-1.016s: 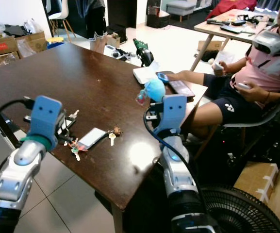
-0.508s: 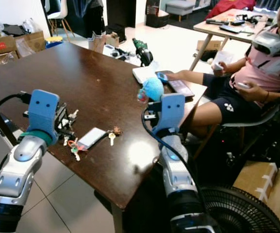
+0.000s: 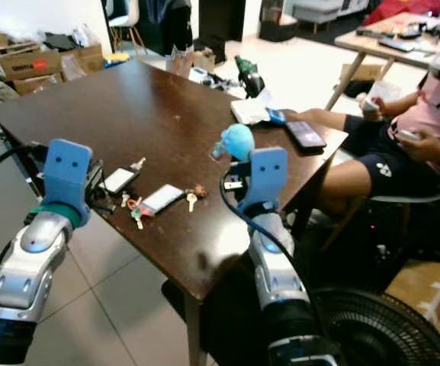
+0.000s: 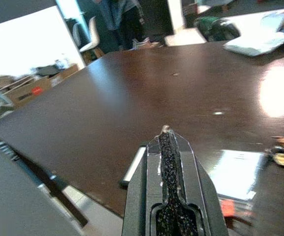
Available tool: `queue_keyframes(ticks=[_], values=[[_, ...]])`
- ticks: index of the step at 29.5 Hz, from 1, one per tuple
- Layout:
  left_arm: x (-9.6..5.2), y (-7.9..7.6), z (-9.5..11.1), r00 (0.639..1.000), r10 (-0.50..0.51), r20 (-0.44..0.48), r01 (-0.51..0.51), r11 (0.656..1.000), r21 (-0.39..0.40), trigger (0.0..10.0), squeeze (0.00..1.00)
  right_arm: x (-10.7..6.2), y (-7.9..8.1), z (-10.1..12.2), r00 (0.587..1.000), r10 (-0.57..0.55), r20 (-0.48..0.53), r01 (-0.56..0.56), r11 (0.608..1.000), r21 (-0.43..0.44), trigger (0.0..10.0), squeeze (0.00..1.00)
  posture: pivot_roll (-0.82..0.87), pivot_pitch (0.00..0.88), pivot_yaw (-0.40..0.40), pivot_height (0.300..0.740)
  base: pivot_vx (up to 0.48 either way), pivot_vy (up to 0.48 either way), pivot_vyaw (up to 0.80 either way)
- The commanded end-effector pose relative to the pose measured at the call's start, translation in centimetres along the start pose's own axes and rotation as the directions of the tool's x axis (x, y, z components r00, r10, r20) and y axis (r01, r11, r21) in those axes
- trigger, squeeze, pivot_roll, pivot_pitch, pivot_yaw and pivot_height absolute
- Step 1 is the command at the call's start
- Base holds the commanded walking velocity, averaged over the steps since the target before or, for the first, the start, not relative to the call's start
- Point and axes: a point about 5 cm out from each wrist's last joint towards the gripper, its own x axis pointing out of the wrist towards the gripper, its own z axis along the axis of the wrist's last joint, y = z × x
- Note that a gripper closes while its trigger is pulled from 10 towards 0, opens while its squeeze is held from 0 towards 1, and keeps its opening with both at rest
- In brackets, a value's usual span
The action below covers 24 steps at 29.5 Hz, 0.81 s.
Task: Hang keys on a hook
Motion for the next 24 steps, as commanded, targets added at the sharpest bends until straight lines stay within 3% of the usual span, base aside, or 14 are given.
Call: queue_keyframes(ticks=[1,17,24], values=[[-0.17,0.43,-0.07,1.0,0.014,-0.003,-0.014,1.0,0.001,10.0,0.0,-0.11,0.17,-0.16,1.0,-0.005,-0.01,0.006,1.0,0.011,10.0,0.0,0.06,0.042,0.075,0.74,-0.33,0.0,0.0],[-0.14,0.49,-0.11,1.0,0.018,-0.005,-0.018,1.0,0.004,10.0,0.0,-0.08,0.56,-0.41,0.999,0.032,-0.027,-0.031,0.999,0.014,10.0,0.0,0.06,0.042,0.075,0.74,-0.326,0.0,0.0],[-0.14,0.44,0.11,1.0,0.012,0.007,-0.012,1.0,0.004,10.0,0.0,-0.13,0.9,-0.36,0.998,0.059,-0.025,-0.059,0.998,0.0,10.0,0.0,0.07,0.047,0.075,0.74,0.0,0.0,0.8]])
